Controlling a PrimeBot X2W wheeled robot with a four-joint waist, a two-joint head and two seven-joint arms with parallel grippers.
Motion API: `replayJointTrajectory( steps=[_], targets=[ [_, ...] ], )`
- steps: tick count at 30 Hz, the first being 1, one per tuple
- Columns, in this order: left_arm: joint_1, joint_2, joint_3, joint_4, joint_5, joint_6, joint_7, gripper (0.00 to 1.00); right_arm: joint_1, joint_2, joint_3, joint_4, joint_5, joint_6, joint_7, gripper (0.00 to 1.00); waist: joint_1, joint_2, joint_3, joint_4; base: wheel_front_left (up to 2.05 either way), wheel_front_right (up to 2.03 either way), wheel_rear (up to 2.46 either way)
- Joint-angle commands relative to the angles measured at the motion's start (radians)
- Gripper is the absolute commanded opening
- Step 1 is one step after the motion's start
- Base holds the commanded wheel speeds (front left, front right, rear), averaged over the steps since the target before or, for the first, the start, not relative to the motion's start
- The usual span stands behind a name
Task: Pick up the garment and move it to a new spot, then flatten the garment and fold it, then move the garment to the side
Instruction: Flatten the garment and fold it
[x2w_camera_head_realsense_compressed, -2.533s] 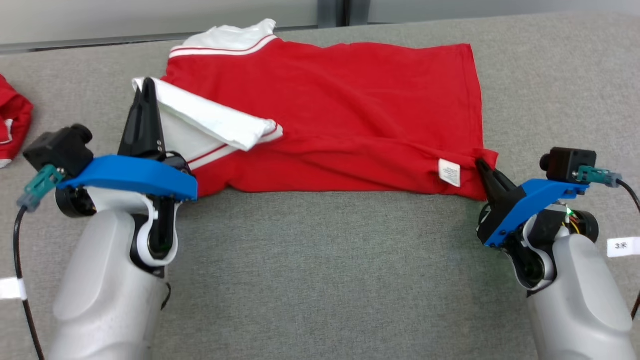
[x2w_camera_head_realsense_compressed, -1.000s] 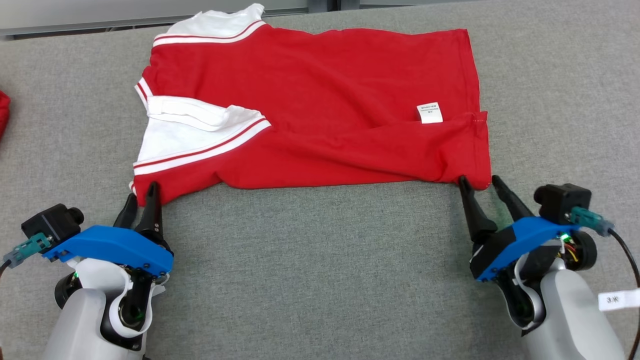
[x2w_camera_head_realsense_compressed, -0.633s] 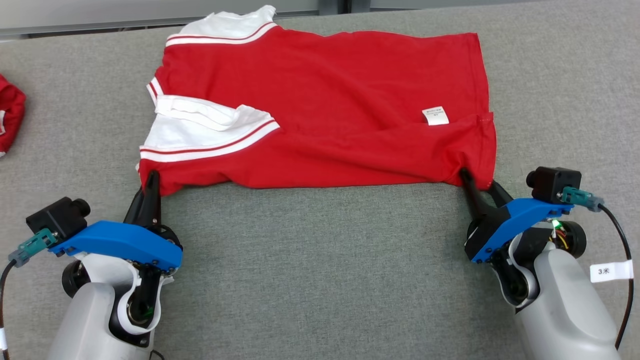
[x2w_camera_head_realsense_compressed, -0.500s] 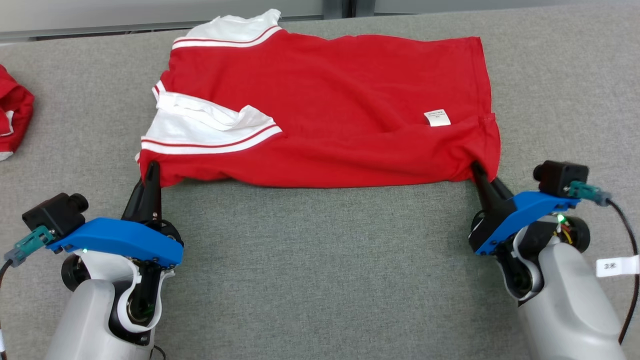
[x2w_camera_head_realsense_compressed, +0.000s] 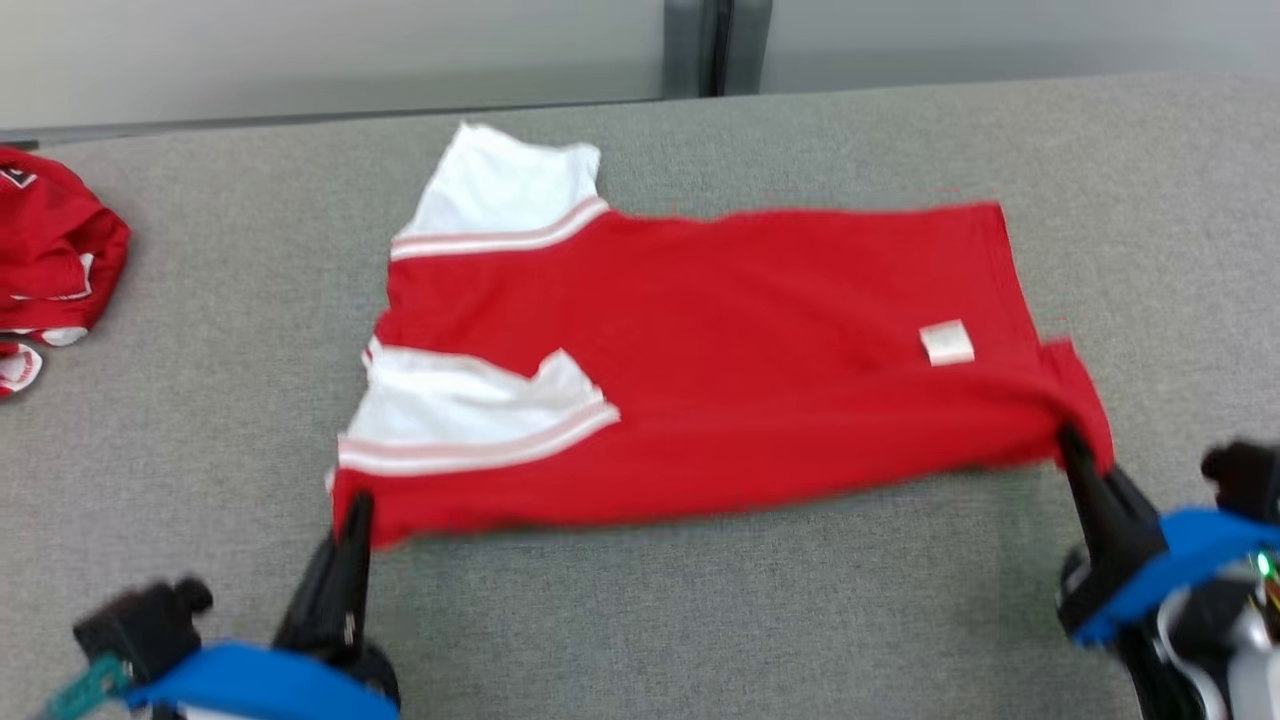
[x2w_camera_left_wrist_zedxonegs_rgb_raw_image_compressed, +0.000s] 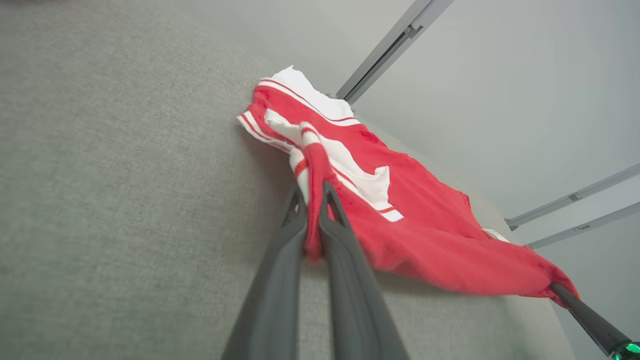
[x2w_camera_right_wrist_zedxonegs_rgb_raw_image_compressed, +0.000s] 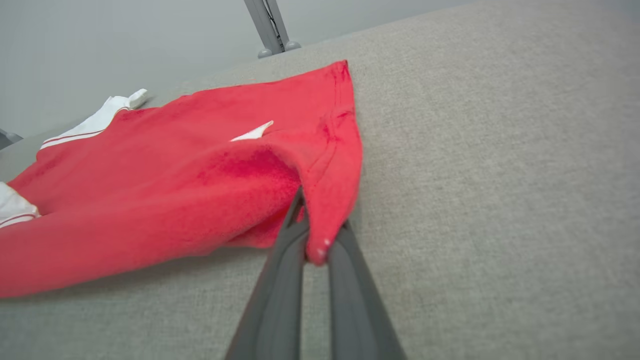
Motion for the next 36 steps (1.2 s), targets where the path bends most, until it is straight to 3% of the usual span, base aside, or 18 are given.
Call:
replayJointTrajectory(
  steps=[1, 7, 12, 14, 15, 16, 17, 22, 26, 31, 36],
  targets=[
    [0.02, 0.006, -0.001, -0.014, -0.004, 0.005, 0.003, 0.0, 0.025, -0.001, -0.003, -0.017, 0.007, 0.0, 0.005, 0.0, 0.0001, -0.0001, -0.005, -0.002, 0.0, 0.0, 0.0],
    [0.224, 0.033, -0.014, -0.131, -0.025, 0.048, 0.05, 0.0, 0.284, 0.01, -0.02, -0.213, 0.042, 0.0, 0.109, 0.0, 0.0001, -0.0001, -0.029, 0.013, 0.0, 0.0, 0.0],
    [0.217, 0.025, -0.029, -0.078, -0.031, 0.061, 0.071, 0.0, 0.318, 0.012, -0.008, -0.175, -0.004, 0.0, 0.14, 0.0, 0.0001, -0.0001, -0.033, 0.01, 0.0, 0.0, 0.0],
    [0.194, 0.031, -0.035, -0.031, -0.013, 0.068, 0.074, 0.0, 0.305, 0.012, -0.007, -0.146, -0.008, 0.0, 0.136, 0.41, 0.0001, -0.0001, -0.032, 0.006, 0.0, 0.0, 0.0],
    [0.184, 0.033, -0.037, -0.015, -0.004, 0.071, 0.07, 0.24, 0.298, 0.012, -0.005, -0.135, -0.007, 0.0, 0.13, 1.0, 0.0001, -0.0001, -0.031, 0.003, 0.0, 0.0, 0.0],
    [0.174, 0.037, -0.04, -0.001, 0.008, 0.071, 0.065, 0.84, 0.291, 0.012, -0.006, -0.124, -0.009, 0.0, 0.125, 1.0, 0.0001, -0.0001, -0.031, 0.001, 0.0, 0.0, 0.0],
    [0.163, 0.041, -0.04, 0.005, 0.015, 0.068, 0.062, 1.0, 0.285, 0.012, -0.005, -0.117, -0.013, 0.0, 0.121, 1.0, 0.0001, -0.0001, -0.031, -0.002, 0.0, 0.0, 0.0],
    [0.057, 0.096, -0.006, -0.021, 0.072, 0.073, 0.058, 1.0, 0.263, 0.012, 0.0, -0.137, -0.031, 0.0, 0.107, 1.0, 0.0001, -0.0001, -0.025, -0.018, 0.0, 0.0, 0.0],
    [-0.109, 0.176, 0.01, -0.06, 0.137, 0.07, 0.106, 1.0, 0.208, 0.009, -0.009, -0.188, -0.045, 0.0, 0.092, 1.0, 0.0001, -0.0001, -0.007, -0.041, 0.0, 0.0, 0.0],
    [-0.412, 0.291, -0.019, -0.034, 0.221, 0.004, 0.219, 1.0, 0.08, -0.015, 0.009, -0.233, -0.074, 0.0, 0.065, 1.0, 0.0001, -0.0001, 0.046, -0.087, 0.0, 0.0, 0.0],
    [-0.7, 0.333, -0.09, 0.113, 0.251, -0.084, 0.367, 1.0, -0.076, -0.022, 0.088, -0.214, -0.072, 0.0, 0.053, 1.0, 0.0001, -0.0001, 0.123, -0.156, 0.0, 0.0, 0.0]
  ],
)
